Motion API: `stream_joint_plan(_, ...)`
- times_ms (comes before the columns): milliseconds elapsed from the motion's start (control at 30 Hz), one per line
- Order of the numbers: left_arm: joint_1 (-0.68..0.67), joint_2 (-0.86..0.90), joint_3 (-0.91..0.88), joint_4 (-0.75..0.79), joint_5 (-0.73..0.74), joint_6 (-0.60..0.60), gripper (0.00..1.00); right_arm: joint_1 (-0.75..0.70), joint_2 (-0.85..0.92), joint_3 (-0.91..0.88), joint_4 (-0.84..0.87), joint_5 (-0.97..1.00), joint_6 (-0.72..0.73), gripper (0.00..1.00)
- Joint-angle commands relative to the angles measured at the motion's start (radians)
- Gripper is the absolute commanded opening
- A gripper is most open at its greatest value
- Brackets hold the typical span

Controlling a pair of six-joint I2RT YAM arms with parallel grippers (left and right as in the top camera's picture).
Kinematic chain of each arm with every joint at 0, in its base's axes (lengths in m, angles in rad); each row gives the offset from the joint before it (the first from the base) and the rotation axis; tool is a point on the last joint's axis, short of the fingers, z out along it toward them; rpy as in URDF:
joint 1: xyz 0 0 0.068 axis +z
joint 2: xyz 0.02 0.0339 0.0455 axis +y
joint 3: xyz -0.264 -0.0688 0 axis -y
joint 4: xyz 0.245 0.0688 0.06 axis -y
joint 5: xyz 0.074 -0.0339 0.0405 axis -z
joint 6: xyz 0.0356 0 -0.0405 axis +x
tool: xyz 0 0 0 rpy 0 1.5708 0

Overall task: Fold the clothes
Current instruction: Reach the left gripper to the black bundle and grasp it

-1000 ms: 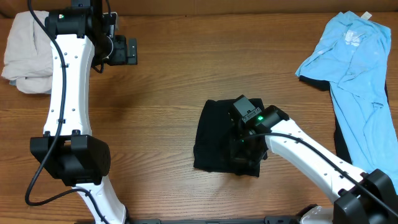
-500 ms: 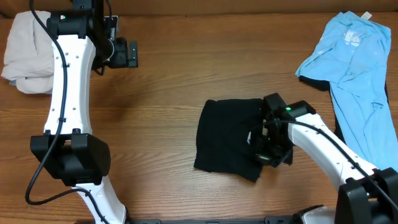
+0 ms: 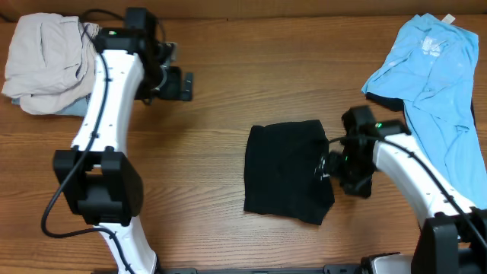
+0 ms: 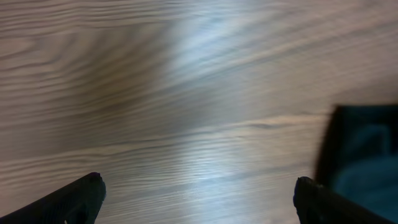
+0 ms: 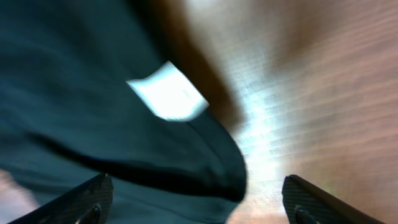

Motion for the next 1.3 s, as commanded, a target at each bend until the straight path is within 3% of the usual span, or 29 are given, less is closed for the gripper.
stream_joint_plan(0, -0.114, 0.008, -0.010, -0.007, 0.069, 0.072, 1.00, -0.034, -0.020, 0.142, -0.010, -0.005, -0.018, 0.98)
stream_joint_plan(233, -0.323, 0.008, -0.040, -0.044, 0.078, 0.100, 1.00, -0.163, -0.020, 0.313, -0.006, -0.005, -0.040, 1.00)
stream_joint_plan(400, -0.473, 0.008, -0.112, -0.064, 0.150, 0.198, 1.00, -0.303, -0.020, 0.330, 0.034, -0.023, -0.040, 1.00)
stream_joint_plan(567, -0.608, 0.008, -0.255, 0.011, 0.143, 0.187, 1.00, -0.403, -0.020, 0.330, 0.031, -0.072, -0.097, 1.00)
stream_joint_plan(767, -0.664, 0.008, -0.420, 0.140, 0.134, 0.147, 1.00, -0.415, -0.020, 0.330, 0.036, -0.072, -0.115, 1.00)
stream_joint_plan(1000, -0.656, 0.008, -0.557, 0.293, -0.064, 0.005, 1.00, -0.415, -0.020, 0.330, 0.042, -0.072, -0.115, 1.00)
stream_joint_plan(1267, -0.559, 0.008, -0.575, 0.374, -0.415, -0.022, 1.00, -0.414, -0.020, 0.330, 0.035, -0.072, -0.115, 1.00)
